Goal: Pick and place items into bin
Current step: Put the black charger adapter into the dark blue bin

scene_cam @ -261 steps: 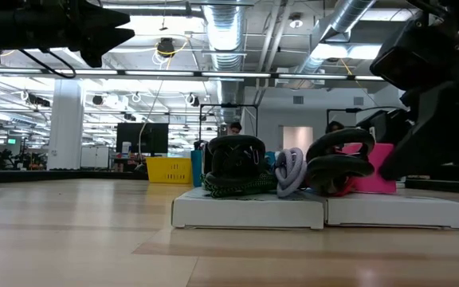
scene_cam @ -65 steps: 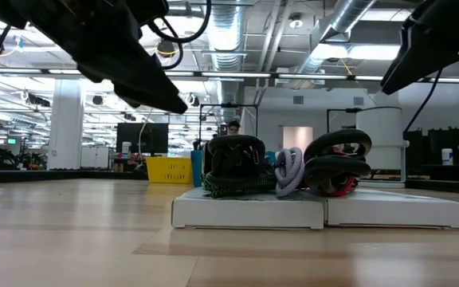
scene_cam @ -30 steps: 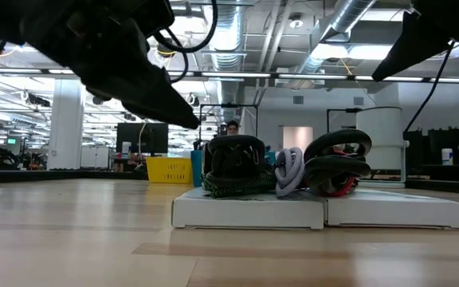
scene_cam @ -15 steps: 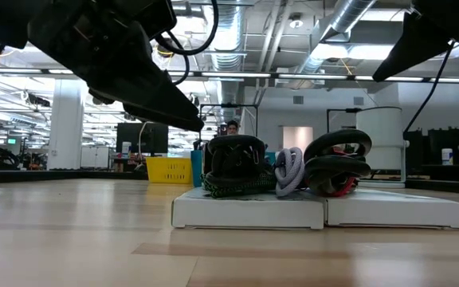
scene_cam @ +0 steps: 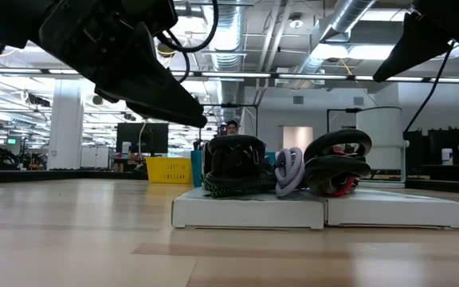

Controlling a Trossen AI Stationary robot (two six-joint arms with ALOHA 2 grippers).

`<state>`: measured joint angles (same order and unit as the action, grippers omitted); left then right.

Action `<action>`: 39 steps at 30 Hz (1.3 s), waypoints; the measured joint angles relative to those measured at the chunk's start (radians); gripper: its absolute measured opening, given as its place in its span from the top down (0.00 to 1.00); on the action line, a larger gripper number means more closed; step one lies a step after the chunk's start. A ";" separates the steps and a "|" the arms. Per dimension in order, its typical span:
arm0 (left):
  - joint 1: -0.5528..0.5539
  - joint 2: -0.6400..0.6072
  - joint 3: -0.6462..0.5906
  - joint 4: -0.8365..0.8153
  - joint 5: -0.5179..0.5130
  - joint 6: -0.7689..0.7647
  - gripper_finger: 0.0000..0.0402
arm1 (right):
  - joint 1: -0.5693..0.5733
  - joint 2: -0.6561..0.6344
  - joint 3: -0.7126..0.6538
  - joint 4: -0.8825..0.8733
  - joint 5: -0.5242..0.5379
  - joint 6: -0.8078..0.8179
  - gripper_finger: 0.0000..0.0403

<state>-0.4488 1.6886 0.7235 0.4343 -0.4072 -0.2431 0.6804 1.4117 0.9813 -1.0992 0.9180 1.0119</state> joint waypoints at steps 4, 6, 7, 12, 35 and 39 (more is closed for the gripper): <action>0.003 0.000 0.000 0.030 0.003 0.042 0.46 | -0.001 0.000 0.000 0.000 0.000 0.000 0.39; 0.003 0.000 0.000 0.025 0.005 0.040 0.46 | -0.002 0.000 0.000 0.001 0.000 0.000 0.39; 0.004 0.000 0.000 0.025 0.006 0.040 0.46 | -0.002 0.000 0.000 0.001 0.000 0.000 0.39; 0.003 0.000 0.000 0.026 -0.001 0.022 0.46 | -0.002 0.000 0.000 0.001 0.000 0.000 0.39; -0.061 0.006 0.000 0.032 -0.195 -0.060 0.46 | -0.002 0.000 0.000 0.010 0.000 0.001 0.39; -0.061 0.062 0.000 0.108 -0.185 -0.052 0.46 | -0.002 0.000 0.000 0.015 0.000 0.002 0.39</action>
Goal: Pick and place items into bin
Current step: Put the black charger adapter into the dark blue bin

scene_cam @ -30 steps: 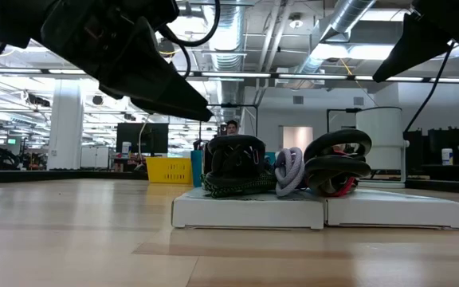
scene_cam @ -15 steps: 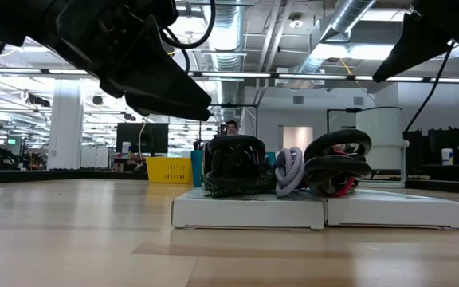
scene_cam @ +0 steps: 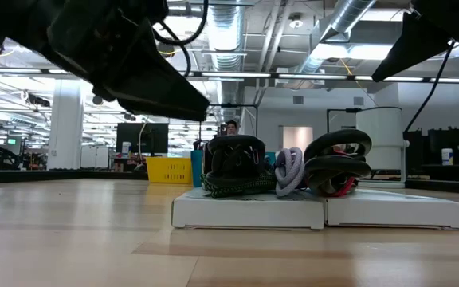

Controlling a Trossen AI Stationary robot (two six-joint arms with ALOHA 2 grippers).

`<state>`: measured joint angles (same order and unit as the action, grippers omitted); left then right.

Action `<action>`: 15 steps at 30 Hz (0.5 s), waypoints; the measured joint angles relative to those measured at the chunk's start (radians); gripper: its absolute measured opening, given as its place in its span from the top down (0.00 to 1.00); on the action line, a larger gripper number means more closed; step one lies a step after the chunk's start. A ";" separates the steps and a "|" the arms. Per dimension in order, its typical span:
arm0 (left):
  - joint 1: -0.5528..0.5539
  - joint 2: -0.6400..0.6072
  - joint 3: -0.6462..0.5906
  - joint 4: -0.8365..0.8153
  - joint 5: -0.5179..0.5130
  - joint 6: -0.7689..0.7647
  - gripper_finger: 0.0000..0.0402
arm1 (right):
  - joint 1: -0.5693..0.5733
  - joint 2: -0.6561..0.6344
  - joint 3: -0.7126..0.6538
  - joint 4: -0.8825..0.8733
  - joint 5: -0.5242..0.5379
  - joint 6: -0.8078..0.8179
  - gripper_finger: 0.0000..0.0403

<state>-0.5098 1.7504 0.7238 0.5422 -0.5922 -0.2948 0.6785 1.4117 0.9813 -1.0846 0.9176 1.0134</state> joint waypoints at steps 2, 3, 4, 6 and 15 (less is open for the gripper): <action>0.000 0.028 0.000 0.037 0.003 0.001 0.46 | 0.000 0.000 0.000 0.002 0.000 0.000 0.39; 0.000 0.037 0.000 0.047 0.004 0.004 0.46 | 0.000 0.000 0.000 0.003 0.000 0.000 0.39; 0.000 0.040 0.000 0.055 0.004 0.008 0.46 | 0.000 0.000 0.000 0.003 -0.001 0.000 0.39; 0.000 0.039 0.000 0.063 0.000 0.013 0.46 | 0.000 0.000 0.000 0.003 -0.001 0.000 0.39; -0.016 0.046 0.000 0.108 -0.039 0.021 0.47 | 0.000 0.000 0.000 0.003 -0.006 0.000 0.39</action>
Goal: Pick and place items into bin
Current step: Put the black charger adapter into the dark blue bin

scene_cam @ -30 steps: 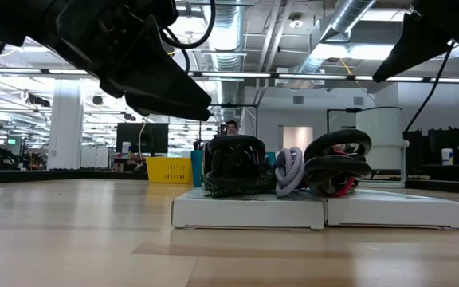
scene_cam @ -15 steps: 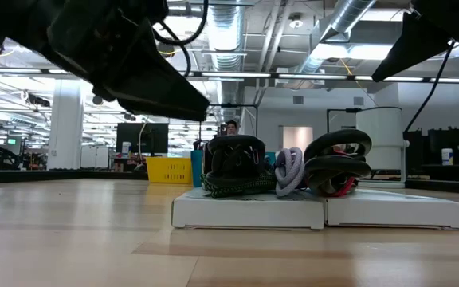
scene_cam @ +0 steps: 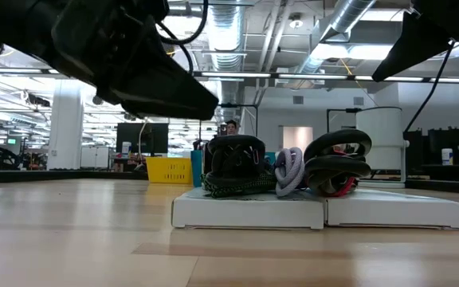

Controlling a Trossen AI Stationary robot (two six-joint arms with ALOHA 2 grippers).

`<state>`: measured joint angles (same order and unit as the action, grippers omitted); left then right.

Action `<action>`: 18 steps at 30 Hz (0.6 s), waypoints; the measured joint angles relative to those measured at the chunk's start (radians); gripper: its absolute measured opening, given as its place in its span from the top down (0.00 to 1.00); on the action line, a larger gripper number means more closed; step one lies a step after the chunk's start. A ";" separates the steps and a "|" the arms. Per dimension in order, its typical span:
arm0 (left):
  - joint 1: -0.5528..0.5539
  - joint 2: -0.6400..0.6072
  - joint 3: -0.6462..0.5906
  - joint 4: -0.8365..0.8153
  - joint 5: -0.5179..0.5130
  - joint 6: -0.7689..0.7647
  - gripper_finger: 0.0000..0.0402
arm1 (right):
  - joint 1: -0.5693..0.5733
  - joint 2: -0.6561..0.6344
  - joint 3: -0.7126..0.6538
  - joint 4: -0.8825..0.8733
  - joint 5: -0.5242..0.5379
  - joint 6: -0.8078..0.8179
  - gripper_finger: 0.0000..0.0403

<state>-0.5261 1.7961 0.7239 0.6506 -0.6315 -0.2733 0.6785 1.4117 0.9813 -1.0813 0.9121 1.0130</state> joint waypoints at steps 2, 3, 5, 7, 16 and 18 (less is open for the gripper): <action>-0.011 0.022 0.001 0.032 -0.021 0.002 0.48 | 0.000 0.000 0.000 0.000 -0.010 0.000 0.39; -0.014 0.037 0.001 0.050 -0.029 0.003 0.49 | 0.000 0.000 0.000 0.000 -0.018 0.000 0.39; -0.019 0.065 0.001 0.087 -0.037 0.003 0.49 | 0.000 0.000 0.000 0.000 -0.023 0.000 0.39; -0.021 0.084 0.001 0.118 -0.037 0.004 0.50 | 0.000 0.000 0.000 0.001 -0.023 0.000 0.39; -0.020 0.091 0.000 0.127 -0.031 0.006 0.53 | 0.000 0.000 0.000 0.007 -0.024 0.000 0.39; -0.020 0.091 0.000 0.122 -0.030 0.006 0.54 | 0.000 0.000 0.000 0.013 -0.024 0.000 0.39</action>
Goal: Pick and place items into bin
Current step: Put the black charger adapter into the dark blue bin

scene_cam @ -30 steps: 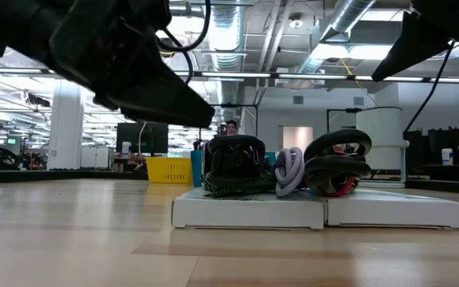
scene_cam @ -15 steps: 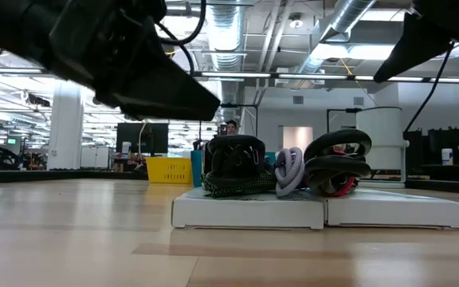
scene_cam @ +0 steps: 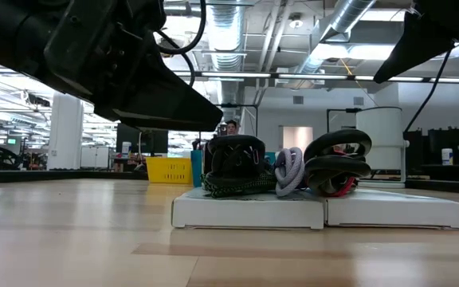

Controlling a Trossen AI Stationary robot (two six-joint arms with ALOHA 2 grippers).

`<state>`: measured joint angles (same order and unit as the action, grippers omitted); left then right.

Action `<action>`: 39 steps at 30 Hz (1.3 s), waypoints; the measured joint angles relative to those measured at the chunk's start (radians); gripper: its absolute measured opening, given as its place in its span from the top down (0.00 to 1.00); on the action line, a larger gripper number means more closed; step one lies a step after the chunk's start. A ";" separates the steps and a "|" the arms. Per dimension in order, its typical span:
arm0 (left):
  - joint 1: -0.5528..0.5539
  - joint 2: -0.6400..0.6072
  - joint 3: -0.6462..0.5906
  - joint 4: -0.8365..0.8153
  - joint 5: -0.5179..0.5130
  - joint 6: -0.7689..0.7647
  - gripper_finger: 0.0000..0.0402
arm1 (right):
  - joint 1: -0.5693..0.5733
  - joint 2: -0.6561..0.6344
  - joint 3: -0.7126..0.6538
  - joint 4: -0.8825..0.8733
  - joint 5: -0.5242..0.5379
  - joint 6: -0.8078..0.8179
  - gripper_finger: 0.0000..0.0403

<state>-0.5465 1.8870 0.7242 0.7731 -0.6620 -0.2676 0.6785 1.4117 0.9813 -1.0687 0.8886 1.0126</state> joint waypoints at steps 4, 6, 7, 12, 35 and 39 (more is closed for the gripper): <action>0.001 0.000 0.000 -0.006 0.000 -0.009 0.54 | 0.000 0.000 0.000 0.000 0.000 0.000 0.39; 0.001 0.000 0.000 -0.007 0.001 -0.015 0.54 | 0.000 0.000 0.000 0.000 0.000 -0.001 0.39; 0.001 0.000 0.000 -0.007 0.001 -0.019 0.54 | 0.000 0.000 0.000 0.000 0.000 -0.001 0.39; 0.002 0.000 0.000 -0.018 0.004 -0.022 0.54 | 0.000 0.000 0.000 0.000 0.000 -0.001 0.39; 0.018 0.000 0.000 -0.032 0.055 -0.003 0.54 | 0.002 0.000 0.000 0.005 -0.049 -0.002 0.39; 0.018 0.000 0.000 -0.041 0.055 -0.003 0.52 | 0.002 0.000 0.000 0.008 -0.049 -0.001 0.39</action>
<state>-0.5282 1.8870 0.7242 0.7321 -0.6071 -0.2710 0.6804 1.4117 0.9813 -1.0611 0.8398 1.0114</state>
